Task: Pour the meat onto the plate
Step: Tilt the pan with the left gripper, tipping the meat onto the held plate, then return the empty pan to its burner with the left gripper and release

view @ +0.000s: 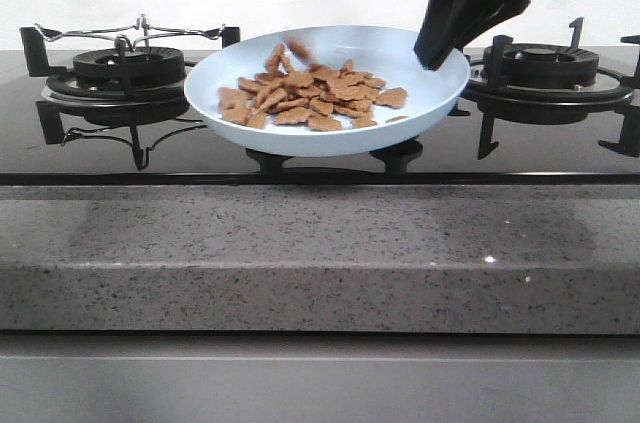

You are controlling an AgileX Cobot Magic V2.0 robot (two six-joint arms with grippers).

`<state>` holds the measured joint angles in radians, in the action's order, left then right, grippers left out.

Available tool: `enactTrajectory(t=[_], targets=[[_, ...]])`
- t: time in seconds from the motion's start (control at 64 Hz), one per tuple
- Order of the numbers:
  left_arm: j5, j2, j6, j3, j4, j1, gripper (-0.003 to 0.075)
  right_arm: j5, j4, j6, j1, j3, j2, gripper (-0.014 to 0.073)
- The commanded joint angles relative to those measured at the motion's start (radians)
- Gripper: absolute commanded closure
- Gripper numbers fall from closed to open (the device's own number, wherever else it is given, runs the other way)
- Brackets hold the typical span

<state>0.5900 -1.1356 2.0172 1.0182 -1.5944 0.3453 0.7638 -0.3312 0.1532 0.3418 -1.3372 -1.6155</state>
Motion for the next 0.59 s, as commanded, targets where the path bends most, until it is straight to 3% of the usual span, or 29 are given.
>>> enactTrajectory(t=[0.0,0.265,0.453,0.578], targets=[[0.047,0.028,-0.002,0.04,-0.061,0.011,0.0741,-0.049,-0.021,0.009,-0.002,-0.026,0.049,0.0661],[0.008,0.028,-0.027,0.04,-0.061,0.011,0.0741,-0.049,-0.021,0.009,-0.002,-0.026,0.049,0.0661],[-0.23,0.023,-0.179,0.043,-0.069,-0.009,0.0741,-0.049,-0.021,0.009,-0.002,-0.026,0.049,0.0661],[-0.243,-0.007,-0.311,0.068,-0.069,-0.088,0.074,-0.05,-0.021,0.009,-0.002,-0.026,0.049,0.0661]])
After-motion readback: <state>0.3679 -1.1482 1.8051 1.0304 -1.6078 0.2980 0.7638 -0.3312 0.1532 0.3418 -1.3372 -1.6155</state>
